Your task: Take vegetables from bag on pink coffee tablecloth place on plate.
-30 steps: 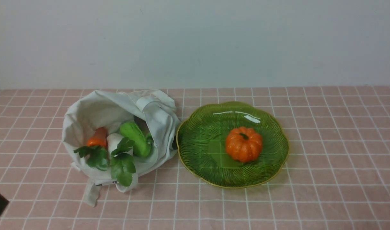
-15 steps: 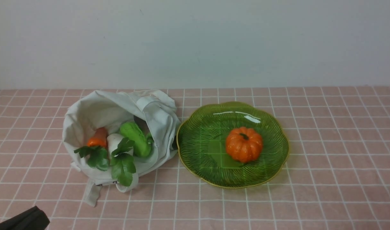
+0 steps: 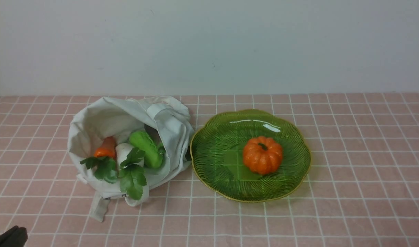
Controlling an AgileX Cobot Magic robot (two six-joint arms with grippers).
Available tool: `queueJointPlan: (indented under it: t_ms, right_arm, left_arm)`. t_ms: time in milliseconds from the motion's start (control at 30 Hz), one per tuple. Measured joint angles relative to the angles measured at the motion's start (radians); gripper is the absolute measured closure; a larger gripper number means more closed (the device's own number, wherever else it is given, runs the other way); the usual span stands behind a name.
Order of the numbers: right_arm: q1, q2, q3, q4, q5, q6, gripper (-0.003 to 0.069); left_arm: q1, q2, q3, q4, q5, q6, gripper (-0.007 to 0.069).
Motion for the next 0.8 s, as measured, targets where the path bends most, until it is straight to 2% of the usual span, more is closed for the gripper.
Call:
queueJointPlan:
  t_ms: [100,200,800]
  right_arm:
    - [0.0,0.0,0.0,0.0,0.0,0.0,0.0673]
    - [0.0,0.0,0.0,0.0,0.0,0.0,0.0673]
    - [0.0,0.0,0.0,0.0,0.0,0.0,0.0673]
  left_arm:
    - [0.092,-0.007,0.058,0.029,0.0,-0.016,0.0629]
    - [0.127,-0.033,0.086,0.029,0.005,-0.018,0.0629]
    - [0.13,-0.041,0.088,0.048,0.01,-0.018,0.0629]
